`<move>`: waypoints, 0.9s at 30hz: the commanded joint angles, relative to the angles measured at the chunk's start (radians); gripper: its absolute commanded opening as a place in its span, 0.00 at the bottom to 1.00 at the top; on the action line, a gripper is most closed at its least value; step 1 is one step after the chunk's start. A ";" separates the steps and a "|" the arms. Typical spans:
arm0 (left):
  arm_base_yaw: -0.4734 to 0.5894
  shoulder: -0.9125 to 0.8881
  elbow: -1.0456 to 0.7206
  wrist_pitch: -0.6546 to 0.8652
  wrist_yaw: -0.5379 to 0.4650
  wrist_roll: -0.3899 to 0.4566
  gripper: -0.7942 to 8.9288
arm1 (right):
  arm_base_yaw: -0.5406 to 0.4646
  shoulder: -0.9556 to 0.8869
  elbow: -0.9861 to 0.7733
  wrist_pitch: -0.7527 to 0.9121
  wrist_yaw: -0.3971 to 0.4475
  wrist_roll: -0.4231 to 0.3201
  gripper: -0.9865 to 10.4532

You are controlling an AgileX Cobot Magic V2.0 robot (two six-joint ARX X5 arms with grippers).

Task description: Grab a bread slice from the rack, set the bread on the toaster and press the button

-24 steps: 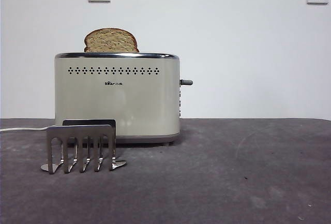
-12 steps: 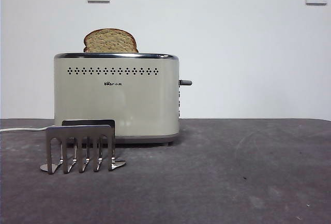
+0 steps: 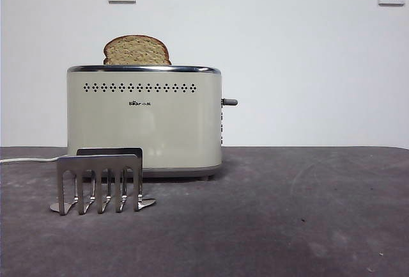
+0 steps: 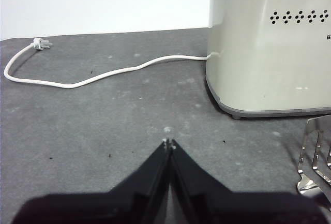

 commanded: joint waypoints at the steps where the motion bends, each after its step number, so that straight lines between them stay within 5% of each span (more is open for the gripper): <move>1: 0.003 -0.003 -0.014 0.001 -0.002 -0.010 0.08 | -0.001 -0.083 -0.175 0.101 0.079 0.018 0.09; 4: 0.003 -0.003 -0.014 0.001 -0.002 -0.010 0.08 | -0.001 -0.167 -0.294 0.155 0.140 0.059 0.09; 13: 0.003 -0.003 -0.014 0.001 -0.002 -0.010 0.08 | -0.001 -0.296 -0.493 0.169 0.141 0.078 0.09; 27: 0.003 -0.003 -0.014 0.001 -0.002 -0.010 0.08 | -0.001 -0.310 -0.595 0.159 0.140 0.103 0.09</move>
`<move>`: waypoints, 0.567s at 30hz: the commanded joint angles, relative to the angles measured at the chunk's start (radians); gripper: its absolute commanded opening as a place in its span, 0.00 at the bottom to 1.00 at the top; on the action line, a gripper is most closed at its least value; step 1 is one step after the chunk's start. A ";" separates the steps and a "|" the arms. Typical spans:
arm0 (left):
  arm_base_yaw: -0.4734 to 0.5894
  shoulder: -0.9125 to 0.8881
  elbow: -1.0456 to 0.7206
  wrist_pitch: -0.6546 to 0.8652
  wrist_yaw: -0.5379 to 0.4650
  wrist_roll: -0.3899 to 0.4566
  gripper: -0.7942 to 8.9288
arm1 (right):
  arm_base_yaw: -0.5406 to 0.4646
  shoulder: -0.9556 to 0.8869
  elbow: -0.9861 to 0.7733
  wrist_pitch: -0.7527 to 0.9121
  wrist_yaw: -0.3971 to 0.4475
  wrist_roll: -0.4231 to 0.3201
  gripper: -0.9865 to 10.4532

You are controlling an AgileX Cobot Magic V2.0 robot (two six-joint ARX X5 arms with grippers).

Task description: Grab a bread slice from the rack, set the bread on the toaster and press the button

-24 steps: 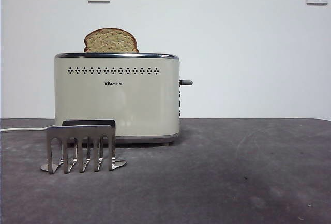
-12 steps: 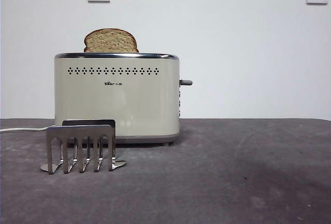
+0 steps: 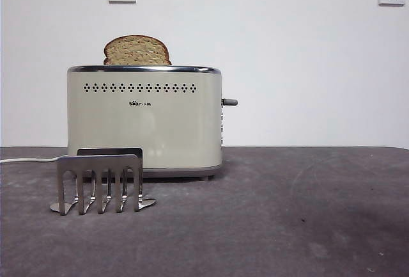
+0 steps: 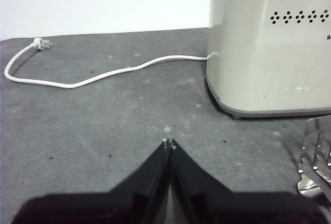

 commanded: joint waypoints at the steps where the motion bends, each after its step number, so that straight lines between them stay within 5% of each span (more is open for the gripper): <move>1: 0.003 -0.003 -0.014 0.002 -0.002 -0.010 0.08 | 0.000 -0.004 -0.015 0.006 0.002 0.012 0.09; 17: 0.003 -0.003 -0.014 0.002 -0.002 -0.010 0.08 | 0.001 0.002 -0.015 0.005 0.025 0.012 0.09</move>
